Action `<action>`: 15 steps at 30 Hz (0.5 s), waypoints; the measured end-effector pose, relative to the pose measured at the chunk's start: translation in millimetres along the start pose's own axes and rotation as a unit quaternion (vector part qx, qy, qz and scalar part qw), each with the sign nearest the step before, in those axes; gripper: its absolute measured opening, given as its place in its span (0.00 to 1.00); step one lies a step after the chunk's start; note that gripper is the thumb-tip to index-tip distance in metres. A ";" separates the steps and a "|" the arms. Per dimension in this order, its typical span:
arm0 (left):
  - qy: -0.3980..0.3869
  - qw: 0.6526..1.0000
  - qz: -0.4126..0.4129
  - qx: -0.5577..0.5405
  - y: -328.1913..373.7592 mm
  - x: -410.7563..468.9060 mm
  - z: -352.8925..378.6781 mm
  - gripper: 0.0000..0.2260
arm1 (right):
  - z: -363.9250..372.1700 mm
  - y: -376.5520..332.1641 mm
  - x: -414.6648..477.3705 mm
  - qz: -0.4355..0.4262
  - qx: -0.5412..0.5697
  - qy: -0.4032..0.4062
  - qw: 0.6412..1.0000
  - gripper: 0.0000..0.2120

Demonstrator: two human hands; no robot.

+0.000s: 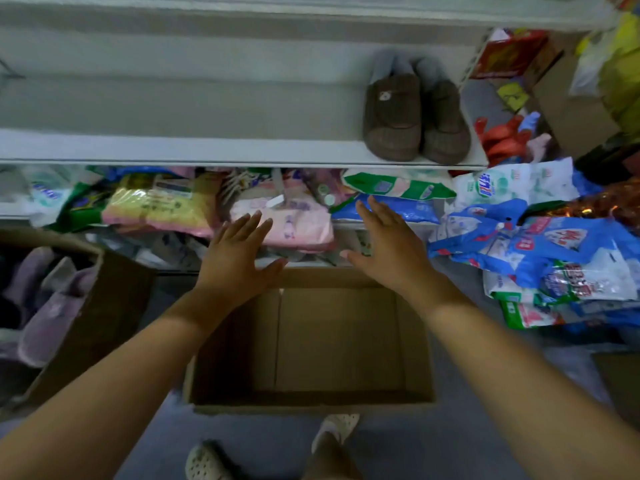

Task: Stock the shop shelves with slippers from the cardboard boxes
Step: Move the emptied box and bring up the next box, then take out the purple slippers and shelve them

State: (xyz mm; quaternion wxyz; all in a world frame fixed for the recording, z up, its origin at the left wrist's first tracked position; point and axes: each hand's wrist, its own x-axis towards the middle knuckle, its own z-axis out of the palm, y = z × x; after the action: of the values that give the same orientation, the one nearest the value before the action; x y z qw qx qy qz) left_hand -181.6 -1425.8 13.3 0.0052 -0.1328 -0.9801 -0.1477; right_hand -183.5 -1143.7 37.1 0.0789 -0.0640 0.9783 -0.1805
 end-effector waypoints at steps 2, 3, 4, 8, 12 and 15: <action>-0.002 1.000 -0.003 0.022 -33.7 -40.4 -20.2 0.37 | 7.6 -47.7 -16.2 -0.011 0.000 -0.003 1.000 0.43; -0.009 0.999 -0.009 0.035 -50.9 -59.9 -30.5 0.37 | 12.3 -72.0 -24.1 -0.012 0.003 -0.007 1.000 0.43; -0.017 0.999 -0.018 0.048 -68.2 -80.5 -42.1 0.38 | 18.1 -97.9 -32.7 -0.011 0.002 -0.017 1.000 0.43; -0.002 0.997 -0.031 0.065 -137.9 -163.1 -88.7 0.37 | 49.9 -195.5 -67.4 -0.031 -0.031 -0.048 0.998 0.44; 0.019 0.994 -0.057 0.093 -201.5 -237.4 -127.1 0.36 | 84.7 -280.4 -93.1 -0.060 -0.042 -0.051 0.996 0.45; 0.030 0.990 -0.097 0.096 -241.2 -288.8 -146.7 0.36 | 105.1 -338.1 -105.0 -0.087 -0.053 -0.047 0.994 0.45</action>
State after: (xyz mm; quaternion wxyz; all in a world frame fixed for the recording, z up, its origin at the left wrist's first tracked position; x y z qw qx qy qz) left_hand 29.6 -1765.4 69.8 0.0334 -0.0319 -0.9973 -0.0568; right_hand -29.3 -1476.9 76.7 0.1052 -0.1617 0.9724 -0.1309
